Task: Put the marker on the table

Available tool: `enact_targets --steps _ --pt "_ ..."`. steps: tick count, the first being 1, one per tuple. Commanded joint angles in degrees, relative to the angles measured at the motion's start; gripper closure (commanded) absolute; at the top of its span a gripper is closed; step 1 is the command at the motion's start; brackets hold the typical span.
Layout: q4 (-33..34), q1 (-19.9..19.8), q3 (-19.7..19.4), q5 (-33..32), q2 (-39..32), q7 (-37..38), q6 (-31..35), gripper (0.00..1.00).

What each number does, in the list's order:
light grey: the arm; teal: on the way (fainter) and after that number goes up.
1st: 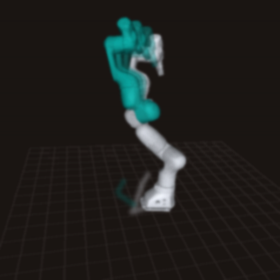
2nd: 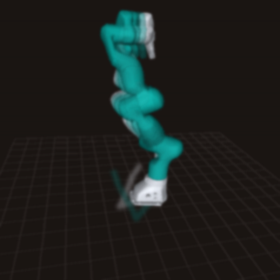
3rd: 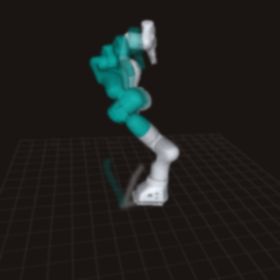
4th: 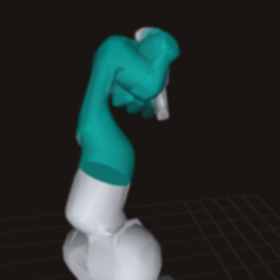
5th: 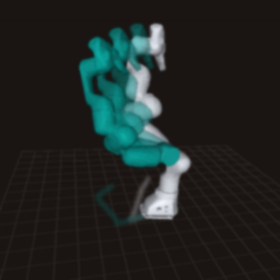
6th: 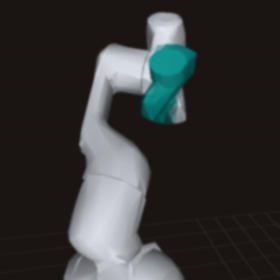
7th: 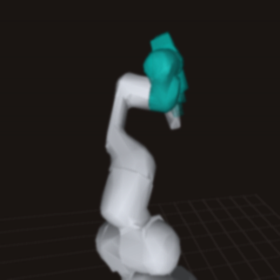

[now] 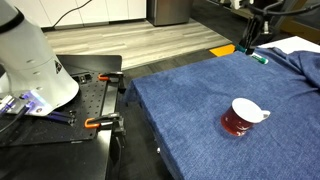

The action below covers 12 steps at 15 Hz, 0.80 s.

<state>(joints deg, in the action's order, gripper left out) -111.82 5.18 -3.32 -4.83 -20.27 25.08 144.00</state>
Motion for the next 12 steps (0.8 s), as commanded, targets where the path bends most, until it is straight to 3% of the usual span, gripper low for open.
enact_targets --steps 1,7,8,9,10,12 --pt "-1.3 3.5 -3.2 -4.8 -3.8 7.2 7.3 0.95" --pt "-1.2 8.7 -8.0 -5.7 -11.5 14.9 11.5 0.95" --pt "-1.1 9.4 -8.6 -5.6 -12.3 15.5 11.3 0.91" --pt "-0.9 9.8 -8.9 -5.3 -13.0 16.1 11.0 0.56" --pt "-0.8 10.3 -9.2 -5.3 -13.5 16.6 10.7 0.54" --pt "-0.9 10.9 -9.6 -5.1 -13.9 17.3 10.2 0.40"
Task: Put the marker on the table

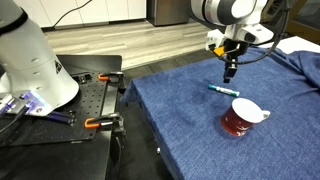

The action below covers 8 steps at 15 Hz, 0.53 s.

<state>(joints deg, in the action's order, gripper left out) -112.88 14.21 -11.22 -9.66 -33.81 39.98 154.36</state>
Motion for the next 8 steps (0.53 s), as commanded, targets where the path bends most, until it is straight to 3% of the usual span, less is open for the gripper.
enact_targets --steps 1,5,8 --pt "0.1 2.1 -1.8 -0.2 -0.2 2.7 -0.3 0.33" --pt "-1.5 2.9 -2.5 -0.5 2.1 3.2 -0.2 0.03" --pt "-2.7 2.8 -2.3 -0.3 4.9 3.0 -0.7 0.00"
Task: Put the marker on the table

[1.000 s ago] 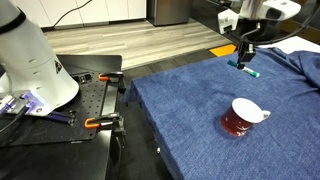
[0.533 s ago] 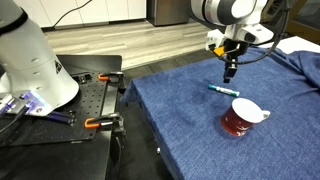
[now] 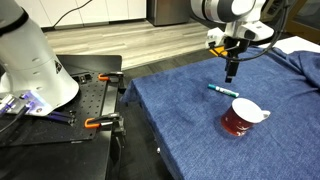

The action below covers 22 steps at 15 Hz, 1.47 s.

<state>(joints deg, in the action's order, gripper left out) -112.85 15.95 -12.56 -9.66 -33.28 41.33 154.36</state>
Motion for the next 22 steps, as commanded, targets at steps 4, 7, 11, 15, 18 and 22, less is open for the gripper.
enact_targets --steps 4,7,11,15,18,22 --pt "-4.8 1.0 -0.6 -0.6 9.4 2.2 -0.5 0.00" --pt "-7.5 1.1 -0.3 -1.3 14.0 3.7 0.5 0.00" --pt "-11.6 1.3 0.2 -4.1 20.1 7.7 1.6 0.00" --pt "-17.2 -0.4 3.6 -5.1 25.1 9.9 3.8 0.00" --pt "-14.6 -1.8 5.2 -4.5 23.0 8.7 2.0 0.00" --pt "-15.4 -2.1 5.4 -4.5 23.5 8.7 2.3 0.00"
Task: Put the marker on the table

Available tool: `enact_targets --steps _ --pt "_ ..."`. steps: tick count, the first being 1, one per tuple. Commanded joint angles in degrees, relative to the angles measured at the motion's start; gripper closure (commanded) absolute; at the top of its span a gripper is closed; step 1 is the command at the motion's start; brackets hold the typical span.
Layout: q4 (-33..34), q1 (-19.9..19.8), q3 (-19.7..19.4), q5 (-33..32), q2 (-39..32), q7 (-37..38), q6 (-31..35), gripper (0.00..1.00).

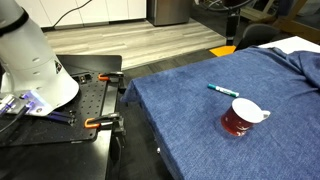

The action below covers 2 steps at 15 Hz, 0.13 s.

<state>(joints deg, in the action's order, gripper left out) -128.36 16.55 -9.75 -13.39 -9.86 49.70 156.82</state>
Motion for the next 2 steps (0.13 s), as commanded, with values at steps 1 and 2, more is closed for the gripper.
enact_targets --steps 1,2 --pt "0.1 -2.7 2.6 -0.7 0.1 0.4 -0.2 0.00" --pt "0.1 -2.7 2.6 -0.7 0.1 0.4 -0.1 0.00"
